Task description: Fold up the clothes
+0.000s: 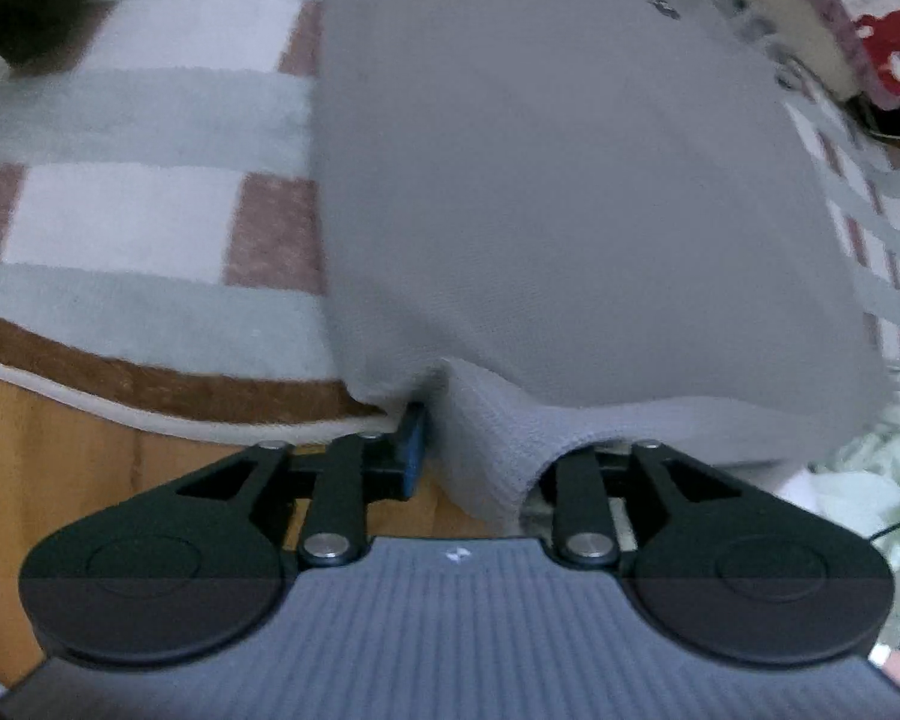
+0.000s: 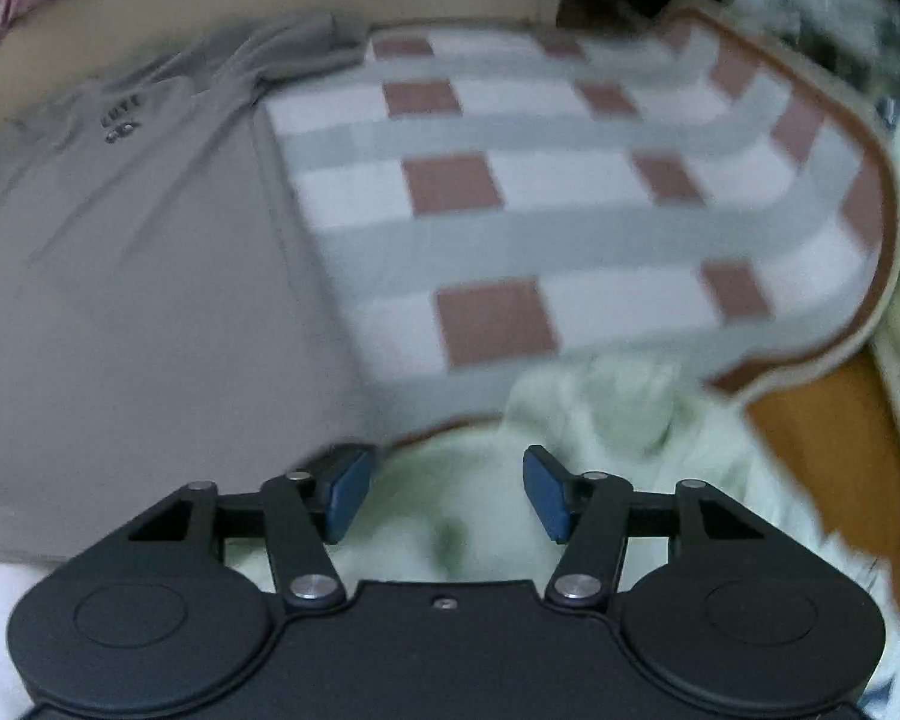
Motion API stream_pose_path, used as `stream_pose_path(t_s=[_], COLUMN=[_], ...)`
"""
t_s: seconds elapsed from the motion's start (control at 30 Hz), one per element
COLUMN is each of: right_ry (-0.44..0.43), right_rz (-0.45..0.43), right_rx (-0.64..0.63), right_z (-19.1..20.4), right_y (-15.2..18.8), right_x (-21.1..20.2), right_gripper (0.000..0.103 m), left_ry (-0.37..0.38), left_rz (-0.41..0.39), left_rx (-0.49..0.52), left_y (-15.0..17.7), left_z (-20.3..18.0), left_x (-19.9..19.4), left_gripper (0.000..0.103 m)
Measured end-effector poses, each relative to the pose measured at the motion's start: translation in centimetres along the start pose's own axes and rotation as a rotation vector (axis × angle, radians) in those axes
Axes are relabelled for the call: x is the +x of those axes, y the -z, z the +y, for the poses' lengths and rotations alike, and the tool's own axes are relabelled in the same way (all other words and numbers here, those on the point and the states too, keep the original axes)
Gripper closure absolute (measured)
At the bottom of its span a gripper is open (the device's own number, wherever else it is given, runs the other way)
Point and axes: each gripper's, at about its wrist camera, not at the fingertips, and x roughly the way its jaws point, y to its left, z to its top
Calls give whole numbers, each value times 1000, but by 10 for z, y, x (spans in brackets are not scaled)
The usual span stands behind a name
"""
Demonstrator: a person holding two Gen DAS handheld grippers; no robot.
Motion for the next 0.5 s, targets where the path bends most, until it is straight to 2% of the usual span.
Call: stream_pose_path(t_s=[0.17, 0.2, 0.23, 0.37, 0.5], right_ry=[-569, -675, -755, -916, -970], right_rz=[7, 18, 49, 220, 336], right_rx=[225, 225, 153, -216, -532], right_z=[6, 17, 43, 162, 263], right_y=[-2, -4, -8, -2, 30], right_x=[-11, -10, -2, 31, 59], right_gripper=[42, 43, 44, 49, 49], left_ry=[27, 33, 39, 90, 149], left_rz=[20, 13, 4, -21, -22], left_rx=[-11, -18, -30, -63, -113], left_y=[2, 4, 6, 13, 17], left_z=[-6, -7, -7, -1, 16], left_x=[10, 9, 7, -2, -4], left_gripper=[75, 75, 75, 75, 75])
